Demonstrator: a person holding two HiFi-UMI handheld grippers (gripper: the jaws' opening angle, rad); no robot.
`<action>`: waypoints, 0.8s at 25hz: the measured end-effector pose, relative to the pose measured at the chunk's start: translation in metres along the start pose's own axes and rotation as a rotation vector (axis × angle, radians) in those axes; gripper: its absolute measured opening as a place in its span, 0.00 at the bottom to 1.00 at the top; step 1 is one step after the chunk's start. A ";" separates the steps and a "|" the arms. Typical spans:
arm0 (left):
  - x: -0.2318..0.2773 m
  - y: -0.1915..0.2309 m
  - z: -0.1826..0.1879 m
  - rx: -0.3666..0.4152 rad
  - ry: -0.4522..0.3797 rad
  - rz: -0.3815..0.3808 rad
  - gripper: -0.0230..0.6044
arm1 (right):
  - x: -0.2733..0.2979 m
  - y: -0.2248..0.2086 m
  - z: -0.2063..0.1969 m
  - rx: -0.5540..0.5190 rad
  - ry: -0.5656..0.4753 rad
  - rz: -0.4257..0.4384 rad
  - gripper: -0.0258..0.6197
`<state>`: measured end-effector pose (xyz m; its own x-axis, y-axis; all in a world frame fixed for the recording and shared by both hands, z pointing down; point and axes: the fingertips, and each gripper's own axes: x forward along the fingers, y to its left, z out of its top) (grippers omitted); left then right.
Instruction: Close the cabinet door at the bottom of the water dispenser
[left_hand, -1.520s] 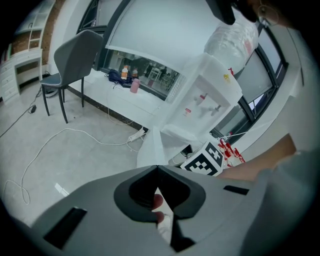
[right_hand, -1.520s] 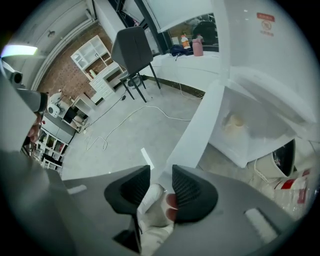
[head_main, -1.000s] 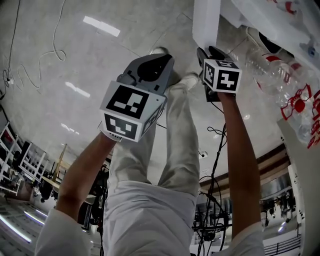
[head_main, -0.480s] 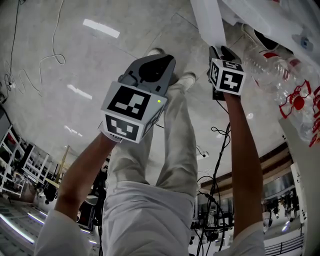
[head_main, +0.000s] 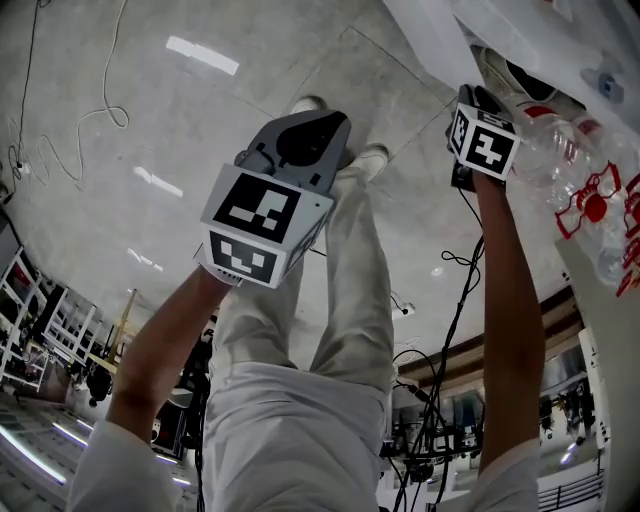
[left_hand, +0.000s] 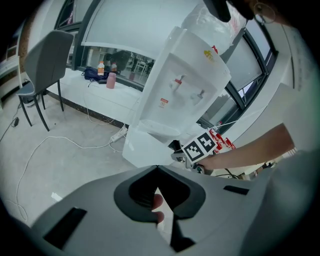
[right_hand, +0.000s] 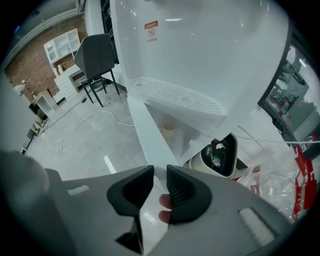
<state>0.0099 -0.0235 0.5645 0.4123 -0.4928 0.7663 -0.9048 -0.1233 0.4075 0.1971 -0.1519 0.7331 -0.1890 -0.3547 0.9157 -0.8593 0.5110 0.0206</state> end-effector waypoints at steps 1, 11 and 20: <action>0.000 0.000 0.001 -0.001 -0.001 0.002 0.05 | 0.001 -0.005 0.002 -0.005 -0.001 -0.014 0.18; 0.000 0.004 0.007 0.001 0.000 0.012 0.05 | 0.007 -0.055 0.030 -0.015 0.001 -0.232 0.06; 0.000 0.011 0.009 -0.004 0.001 0.007 0.05 | 0.014 -0.080 0.050 -0.053 -0.036 -0.306 0.06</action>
<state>-0.0011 -0.0326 0.5649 0.4059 -0.4928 0.7697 -0.9074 -0.1165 0.4039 0.2391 -0.2369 0.7244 0.0565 -0.5255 0.8489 -0.8530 0.4165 0.3146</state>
